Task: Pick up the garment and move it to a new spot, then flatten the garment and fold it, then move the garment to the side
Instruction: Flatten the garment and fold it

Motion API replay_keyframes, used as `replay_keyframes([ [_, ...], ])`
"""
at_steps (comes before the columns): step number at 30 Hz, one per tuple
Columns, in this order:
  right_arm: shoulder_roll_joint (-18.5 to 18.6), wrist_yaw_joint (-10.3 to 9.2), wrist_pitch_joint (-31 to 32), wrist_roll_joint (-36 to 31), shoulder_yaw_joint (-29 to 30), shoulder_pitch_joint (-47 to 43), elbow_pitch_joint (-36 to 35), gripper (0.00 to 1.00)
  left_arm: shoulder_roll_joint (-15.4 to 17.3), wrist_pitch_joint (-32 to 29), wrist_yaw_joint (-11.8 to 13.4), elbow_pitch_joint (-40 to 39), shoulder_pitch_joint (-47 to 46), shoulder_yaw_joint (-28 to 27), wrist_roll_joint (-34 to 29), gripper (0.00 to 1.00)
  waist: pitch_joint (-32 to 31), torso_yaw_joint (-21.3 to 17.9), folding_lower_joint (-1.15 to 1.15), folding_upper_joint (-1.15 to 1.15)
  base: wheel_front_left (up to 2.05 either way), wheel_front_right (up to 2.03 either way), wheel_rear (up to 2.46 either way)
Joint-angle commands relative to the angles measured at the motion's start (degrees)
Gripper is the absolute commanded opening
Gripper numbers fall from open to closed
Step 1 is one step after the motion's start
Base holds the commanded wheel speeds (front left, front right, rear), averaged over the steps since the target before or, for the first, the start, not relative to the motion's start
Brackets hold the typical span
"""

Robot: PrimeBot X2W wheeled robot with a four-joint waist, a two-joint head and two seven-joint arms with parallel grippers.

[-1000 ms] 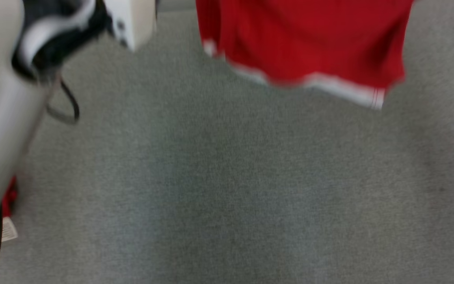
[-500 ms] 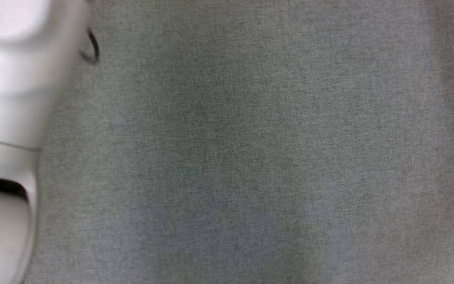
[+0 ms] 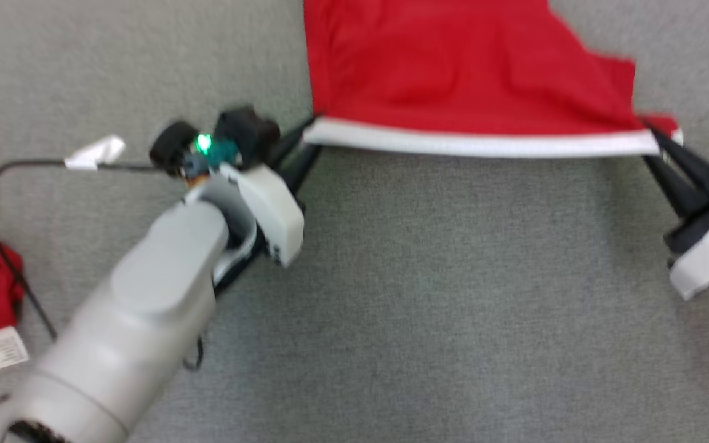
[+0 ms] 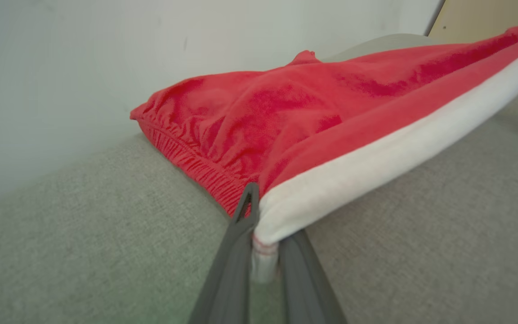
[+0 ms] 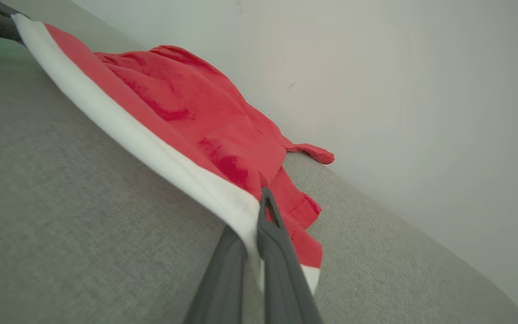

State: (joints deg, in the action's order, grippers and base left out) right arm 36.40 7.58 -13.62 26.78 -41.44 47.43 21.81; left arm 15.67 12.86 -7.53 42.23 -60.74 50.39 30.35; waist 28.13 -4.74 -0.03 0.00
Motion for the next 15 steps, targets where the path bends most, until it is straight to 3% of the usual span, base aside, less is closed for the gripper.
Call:
replay_keyframes([
  [1, 1.30, -0.17, 0.62, 0.90, 0.03, -2.81, -1.01, 0.00, 0.79, -0.39, 0.14, -0.91, 3.25, 0.28, 1.48, 0.00, -4.92, 0.72, 0.03, 0.00, 0.00, 0.00, 0.00],
  [7, 5.58, -0.17, 6.14, 4.18, -1.64, -14.06, -8.30, 0.00, 4.10, -5.00, 1.79, -8.80, 16.52, 2.31, 4.63, 0.00, -13.16, 0.58, 0.03, 0.00, 0.00, 0.00, 0.00],
  [11, 8.73, -0.17, 10.71, 7.85, -2.92, -22.10, -14.72, 0.00, 7.44, -9.28, 4.64, -17.76, 27.07, 2.97, 8.10, 0.00, -18.89, 0.45, 0.03, 0.00, 0.00, 0.00, 0.00],
  [14, 11.17, -0.17, 14.00, 10.25, -3.27, -27.73, -19.38, 0.00, 11.45, -12.65, 8.21, -26.15, 35.60, 3.29, 10.80, 0.00, -22.86, -0.52, 0.03, 0.00, 0.00, 0.00, 0.00],
  [15, 11.17, -0.17, 14.00, 10.25, -3.27, -27.73, -19.38, 0.00, 11.45, -12.65, 8.21, -26.15, 35.60, 3.29, 10.80, 0.00, -22.86, -0.52, 0.03, 0.00, 0.00, 0.00, 0.00],
])
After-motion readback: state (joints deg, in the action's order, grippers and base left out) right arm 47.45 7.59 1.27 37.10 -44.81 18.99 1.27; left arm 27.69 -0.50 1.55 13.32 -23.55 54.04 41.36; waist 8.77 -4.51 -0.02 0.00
